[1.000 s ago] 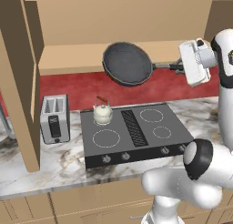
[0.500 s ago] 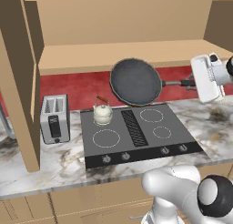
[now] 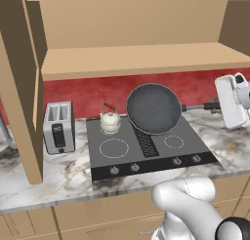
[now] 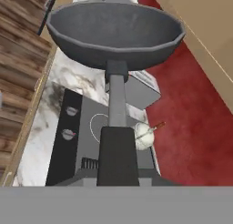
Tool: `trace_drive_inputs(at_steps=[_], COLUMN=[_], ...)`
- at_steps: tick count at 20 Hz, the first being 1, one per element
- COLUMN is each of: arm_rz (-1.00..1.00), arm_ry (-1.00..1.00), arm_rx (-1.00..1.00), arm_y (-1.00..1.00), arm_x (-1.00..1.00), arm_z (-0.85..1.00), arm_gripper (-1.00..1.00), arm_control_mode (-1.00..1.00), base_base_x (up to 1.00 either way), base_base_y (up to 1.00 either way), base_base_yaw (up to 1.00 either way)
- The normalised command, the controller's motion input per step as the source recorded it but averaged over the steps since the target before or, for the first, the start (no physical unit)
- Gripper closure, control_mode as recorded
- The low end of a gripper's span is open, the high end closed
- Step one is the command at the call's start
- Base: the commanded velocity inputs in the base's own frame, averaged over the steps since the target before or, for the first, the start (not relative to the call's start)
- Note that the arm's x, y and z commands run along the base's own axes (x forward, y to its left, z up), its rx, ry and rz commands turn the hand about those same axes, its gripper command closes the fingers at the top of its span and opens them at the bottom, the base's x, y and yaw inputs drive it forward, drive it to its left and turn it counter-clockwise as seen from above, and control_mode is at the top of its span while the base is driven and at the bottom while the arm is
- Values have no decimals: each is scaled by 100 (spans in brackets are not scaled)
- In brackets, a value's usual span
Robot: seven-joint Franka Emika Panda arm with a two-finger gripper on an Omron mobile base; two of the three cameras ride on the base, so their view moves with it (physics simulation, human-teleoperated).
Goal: Pick the pan from the cabinet and place it on the stove. Then turn on the stove burner for the pan.
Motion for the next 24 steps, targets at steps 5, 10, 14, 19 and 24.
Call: trace_drive_inputs(at_steps=[5, 10, 14, 19, 24], arm_rz=[-13, -13, -10, -6, -1], arm_ry=[11, 18, 18, 14, 9], arm_rx=[-3, -3, 0, 0, 0], arm_y=[-45, -40, -42, -44, -36], arm_x=[-2, 7, 16, 22, 28], arm_z=[-26, -23, -25, -26, -29], arm_gripper=[100, 100, 100, 100, 100], arm_control_mode=[-100, -100, -100, -100, -100], base_base_x=[0, 0, 0, 0, 0], base_base_y=[0, 0, 0, 0, 0], base_base_yaw=[0, 0, 0, 0, 0])
